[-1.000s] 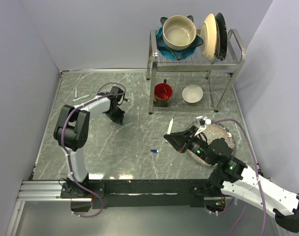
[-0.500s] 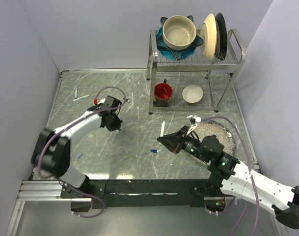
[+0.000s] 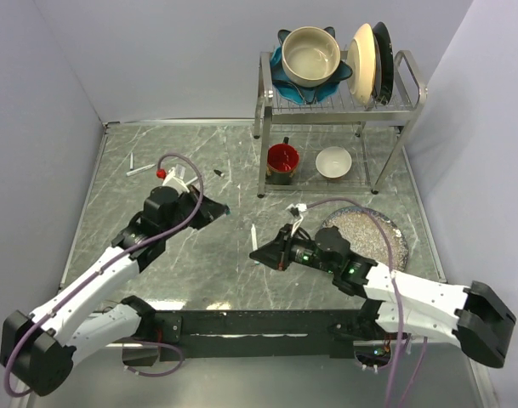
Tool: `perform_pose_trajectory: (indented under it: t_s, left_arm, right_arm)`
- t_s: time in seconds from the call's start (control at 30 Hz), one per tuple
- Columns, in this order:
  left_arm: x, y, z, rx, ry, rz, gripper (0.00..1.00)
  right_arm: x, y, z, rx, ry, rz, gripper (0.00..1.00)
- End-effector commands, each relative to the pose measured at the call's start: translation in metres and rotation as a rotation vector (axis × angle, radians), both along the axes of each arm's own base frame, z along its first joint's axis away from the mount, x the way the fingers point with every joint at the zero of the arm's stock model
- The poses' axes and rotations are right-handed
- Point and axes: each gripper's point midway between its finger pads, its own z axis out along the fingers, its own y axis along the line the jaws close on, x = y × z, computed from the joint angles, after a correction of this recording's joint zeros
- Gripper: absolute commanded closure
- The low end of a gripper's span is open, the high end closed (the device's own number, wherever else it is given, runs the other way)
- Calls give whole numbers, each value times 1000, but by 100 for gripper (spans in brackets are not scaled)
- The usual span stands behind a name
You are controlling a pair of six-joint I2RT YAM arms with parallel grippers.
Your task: Insert the pens into the pen caps
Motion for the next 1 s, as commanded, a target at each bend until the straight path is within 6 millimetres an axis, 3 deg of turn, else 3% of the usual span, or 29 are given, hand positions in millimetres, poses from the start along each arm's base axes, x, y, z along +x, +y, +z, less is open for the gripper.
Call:
perform_pose_trajectory:
  t_s: [0.0,0.2,0.5,0.97]
  left_arm:
    - [-12,-15,56,-164,-182,-96,99]
    - [-30,-17,70,-245,-271,-158,99]
    - [-45,-22,80,-269,-349,-244,99]
    - [-53,-13,76,-233,-388,-230,99]
  right_arm:
    - [-1,24,31,82,-52,85,100]
    - [-2,43,44,128,-34,152,100]
    - [-2,48,48,154,-11,163,100]
    - [-5,46,59,182,-11,163,100]
